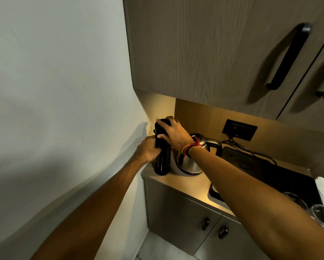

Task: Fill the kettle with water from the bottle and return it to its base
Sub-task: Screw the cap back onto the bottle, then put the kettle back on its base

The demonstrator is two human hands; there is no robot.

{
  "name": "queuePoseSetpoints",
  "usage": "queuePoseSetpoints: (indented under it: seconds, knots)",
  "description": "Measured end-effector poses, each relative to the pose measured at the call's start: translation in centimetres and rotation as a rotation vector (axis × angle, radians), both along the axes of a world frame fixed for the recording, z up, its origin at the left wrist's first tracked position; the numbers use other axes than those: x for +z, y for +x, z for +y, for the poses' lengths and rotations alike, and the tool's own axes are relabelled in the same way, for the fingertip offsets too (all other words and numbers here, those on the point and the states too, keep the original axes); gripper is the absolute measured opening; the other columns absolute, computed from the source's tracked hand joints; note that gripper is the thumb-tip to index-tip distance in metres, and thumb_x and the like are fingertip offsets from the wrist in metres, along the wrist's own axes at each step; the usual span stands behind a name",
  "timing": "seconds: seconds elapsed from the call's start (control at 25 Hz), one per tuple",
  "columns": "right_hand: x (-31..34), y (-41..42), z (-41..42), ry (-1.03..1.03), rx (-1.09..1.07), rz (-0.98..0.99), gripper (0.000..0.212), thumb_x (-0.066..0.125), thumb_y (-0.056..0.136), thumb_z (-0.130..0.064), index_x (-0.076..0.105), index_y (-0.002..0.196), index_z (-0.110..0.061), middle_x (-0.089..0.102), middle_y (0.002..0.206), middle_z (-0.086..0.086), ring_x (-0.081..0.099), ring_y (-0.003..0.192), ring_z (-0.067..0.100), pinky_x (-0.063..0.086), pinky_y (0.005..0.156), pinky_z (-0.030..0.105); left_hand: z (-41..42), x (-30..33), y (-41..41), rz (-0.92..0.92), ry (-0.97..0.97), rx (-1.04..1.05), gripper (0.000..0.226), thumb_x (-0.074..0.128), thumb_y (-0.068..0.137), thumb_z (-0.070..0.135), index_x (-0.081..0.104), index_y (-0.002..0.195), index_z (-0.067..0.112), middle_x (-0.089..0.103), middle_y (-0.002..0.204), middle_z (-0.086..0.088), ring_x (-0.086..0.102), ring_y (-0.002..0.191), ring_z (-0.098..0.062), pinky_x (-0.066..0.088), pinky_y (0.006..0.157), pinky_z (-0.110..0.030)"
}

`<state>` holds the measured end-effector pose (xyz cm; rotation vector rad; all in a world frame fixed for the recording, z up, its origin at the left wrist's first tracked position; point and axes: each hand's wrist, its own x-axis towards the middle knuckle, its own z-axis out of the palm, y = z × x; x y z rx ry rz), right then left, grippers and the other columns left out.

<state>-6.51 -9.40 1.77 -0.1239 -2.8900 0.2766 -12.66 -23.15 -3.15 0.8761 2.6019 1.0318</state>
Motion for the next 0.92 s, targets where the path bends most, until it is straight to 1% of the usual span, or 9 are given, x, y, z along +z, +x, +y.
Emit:
queuePoseSetpoints:
  seconds: [0.2,0.32,0.4,0.52,0.64,0.72,0.8,0.88,0.92]
  knots:
    - [-0.4,-0.2,-0.7,-0.066,-0.048,0.024,0.067,0.049,0.092,-0.049,0.024,0.151,-0.027,0.033,0.145,0.015,0.038,0.128,0.035,0.041,0.108,0.048,0.3,-0.7,0.1,0.04,0.004,0.068,0.041,0.067,0.089,0.014,0.057,0.128,0.01,0.066,0.119,-0.011,0.066,0.104,-0.031,0.056,0.089,-0.043]
    - [-0.9,0.0,0.1,-0.095,-0.043,-0.018,0.08,0.048,0.088,-0.058,0.01,0.153,-0.031,0.021,0.155,0.016,0.035,0.135,0.04,0.041,0.107,0.052,0.2,-0.1,0.1,0.099,0.021,0.114,0.044,0.068,0.088,0.015,0.053,0.13,0.009,0.06,0.125,-0.013,0.061,0.113,-0.032,0.056,0.09,-0.045]
    - [-1.0,0.4,1.2,-0.136,-0.068,-0.006,0.089,0.043,0.083,-0.07,-0.004,0.152,-0.037,0.008,0.161,0.015,0.028,0.14,0.043,0.038,0.108,0.056,0.3,1.1,0.3,0.183,0.119,0.208,0.056,0.069,0.087,0.012,0.046,0.138,0.011,0.053,0.136,-0.012,0.054,0.124,-0.029,0.055,0.093,-0.046]
    - [-1.2,1.9,3.9,-0.14,-0.092,0.009,0.095,0.033,0.078,-0.082,-0.014,0.149,-0.04,0.0,0.163,0.009,0.02,0.146,0.038,0.03,0.112,0.053,1.0,3.9,1.1,0.513,0.264,0.263,0.055,0.064,0.084,0.007,0.046,0.136,0.01,0.049,0.137,-0.011,0.047,0.126,-0.026,0.053,0.096,-0.04]
    - [-2.2,4.2,7.7,-0.101,-0.057,-0.045,0.108,0.041,0.069,-0.087,-0.015,0.149,-0.042,0.001,0.163,0.005,0.016,0.147,0.032,0.027,0.114,0.051,3.9,6.3,3.2,0.801,0.342,0.154,0.051,0.056,0.077,0.008,0.05,0.128,0.01,0.053,0.128,-0.011,0.048,0.118,-0.023,0.046,0.095,-0.032]
    - [-2.8,5.9,10.4,-0.083,-0.086,-0.086,0.115,0.046,0.064,-0.089,-0.011,0.151,-0.04,0.004,0.163,0.004,0.015,0.148,0.03,0.024,0.115,0.048,7.0,6.6,5.1,0.913,0.361,0.015,0.047,0.052,0.078,0.012,0.051,0.125,0.008,0.056,0.119,-0.012,0.05,0.11,-0.024,0.046,0.093,-0.032]
    - [-3.2,7.5,13.0,-0.058,-0.186,-0.128,0.113,0.049,0.067,-0.083,-0.002,0.154,-0.03,0.01,0.162,0.008,0.018,0.147,0.03,0.024,0.117,0.045,10.4,5.5,6.5,0.868,0.265,-0.179,0.051,0.053,0.081,0.019,0.048,0.13,0.008,0.058,0.117,-0.012,0.055,0.105,-0.025,0.049,0.088,-0.035]
    - [-3.4,8.7,15.3,-0.032,-0.305,-0.213,0.108,0.057,0.074,-0.07,0.009,0.155,-0.017,0.018,0.159,0.015,0.022,0.146,0.033,0.026,0.118,0.043,13.7,4.2,6.3,0.633,0.037,-0.266,0.07,0.067,0.079,0.029,0.041,0.14,0.008,0.052,0.131,-0.013,0.055,0.112,-0.031,0.047,0.09,-0.038]
    - [-3.3,9.1,16.0,-0.03,-0.348,-0.269,0.103,0.061,0.076,-0.064,0.016,0.153,-0.012,0.022,0.157,0.017,0.025,0.144,0.034,0.027,0.118,0.043,15.1,3.5,5.6,0.504,-0.095,-0.256,0.083,0.073,0.077,0.037,0.035,0.144,0.008,0.045,0.139,-0.013,0.049,0.122,-0.034,0.043,0.096,-0.041]
